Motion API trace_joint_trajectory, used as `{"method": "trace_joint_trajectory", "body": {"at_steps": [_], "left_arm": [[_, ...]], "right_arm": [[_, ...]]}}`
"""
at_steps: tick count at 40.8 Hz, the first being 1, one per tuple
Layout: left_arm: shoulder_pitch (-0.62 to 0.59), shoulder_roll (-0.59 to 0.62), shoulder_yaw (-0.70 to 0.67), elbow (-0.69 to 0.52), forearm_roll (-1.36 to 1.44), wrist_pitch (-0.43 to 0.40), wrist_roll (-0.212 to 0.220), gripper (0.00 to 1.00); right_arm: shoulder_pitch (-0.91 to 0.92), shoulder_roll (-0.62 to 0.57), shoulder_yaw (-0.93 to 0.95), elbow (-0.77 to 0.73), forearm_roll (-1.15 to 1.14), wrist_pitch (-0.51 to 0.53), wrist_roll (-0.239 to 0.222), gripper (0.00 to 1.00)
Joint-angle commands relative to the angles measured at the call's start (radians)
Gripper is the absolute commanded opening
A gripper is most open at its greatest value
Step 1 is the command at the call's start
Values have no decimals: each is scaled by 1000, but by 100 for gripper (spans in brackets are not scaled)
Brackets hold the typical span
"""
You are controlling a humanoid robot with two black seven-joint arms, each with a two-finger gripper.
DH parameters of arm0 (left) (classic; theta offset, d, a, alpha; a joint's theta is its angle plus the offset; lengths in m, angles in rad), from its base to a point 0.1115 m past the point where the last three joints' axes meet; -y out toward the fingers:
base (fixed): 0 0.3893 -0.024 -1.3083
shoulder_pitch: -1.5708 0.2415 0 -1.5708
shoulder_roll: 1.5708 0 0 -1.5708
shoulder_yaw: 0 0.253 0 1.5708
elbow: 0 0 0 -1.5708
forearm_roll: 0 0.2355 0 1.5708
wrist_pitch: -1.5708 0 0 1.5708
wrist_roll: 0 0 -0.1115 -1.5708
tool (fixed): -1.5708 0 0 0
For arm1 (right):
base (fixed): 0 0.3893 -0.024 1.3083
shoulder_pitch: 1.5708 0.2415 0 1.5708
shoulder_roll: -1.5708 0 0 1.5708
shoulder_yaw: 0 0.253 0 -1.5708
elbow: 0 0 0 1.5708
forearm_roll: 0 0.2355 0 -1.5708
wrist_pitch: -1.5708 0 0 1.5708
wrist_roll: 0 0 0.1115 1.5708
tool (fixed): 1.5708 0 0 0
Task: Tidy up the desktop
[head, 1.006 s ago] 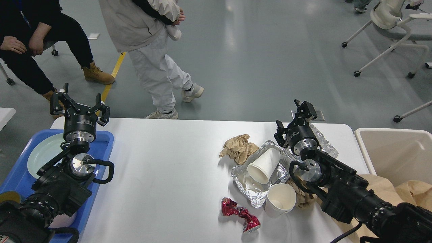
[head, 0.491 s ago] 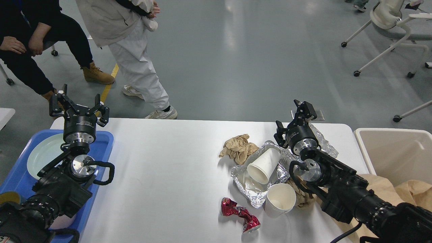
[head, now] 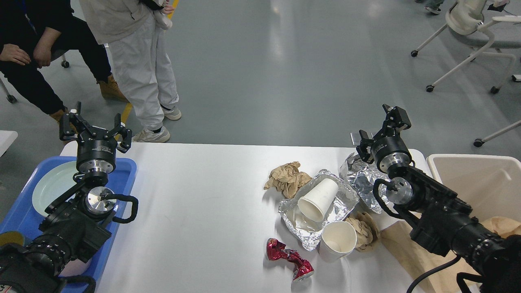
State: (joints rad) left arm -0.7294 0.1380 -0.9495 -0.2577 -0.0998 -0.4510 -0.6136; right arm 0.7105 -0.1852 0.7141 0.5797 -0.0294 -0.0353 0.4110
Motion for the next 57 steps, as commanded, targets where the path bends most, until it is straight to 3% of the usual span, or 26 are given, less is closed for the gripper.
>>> {"method": "trace_joint_trajectory", "body": {"at_steps": [1, 33, 41, 50, 57], "left_arm": [[1, 0, 0, 0, 0, 0, 0, 96], [1, 0, 0, 0, 0, -1, 0, 96], [1, 0, 0, 0, 0, -1, 0, 96], [1, 0, 0, 0, 0, -1, 0, 97], [1, 0, 0, 0, 0, -1, 0, 96]], "right_arm": [[15, -39, 1, 0, 0, 0, 0, 100], [69, -79, -2, -8, -1, -6, 6, 100], [102, -155, 1, -12, 0, -14, 8, 100], [102, -175, -21, 9, -3, 9, 6, 100], [135, -201, -126, 37, -18, 98, -4, 100]]}}
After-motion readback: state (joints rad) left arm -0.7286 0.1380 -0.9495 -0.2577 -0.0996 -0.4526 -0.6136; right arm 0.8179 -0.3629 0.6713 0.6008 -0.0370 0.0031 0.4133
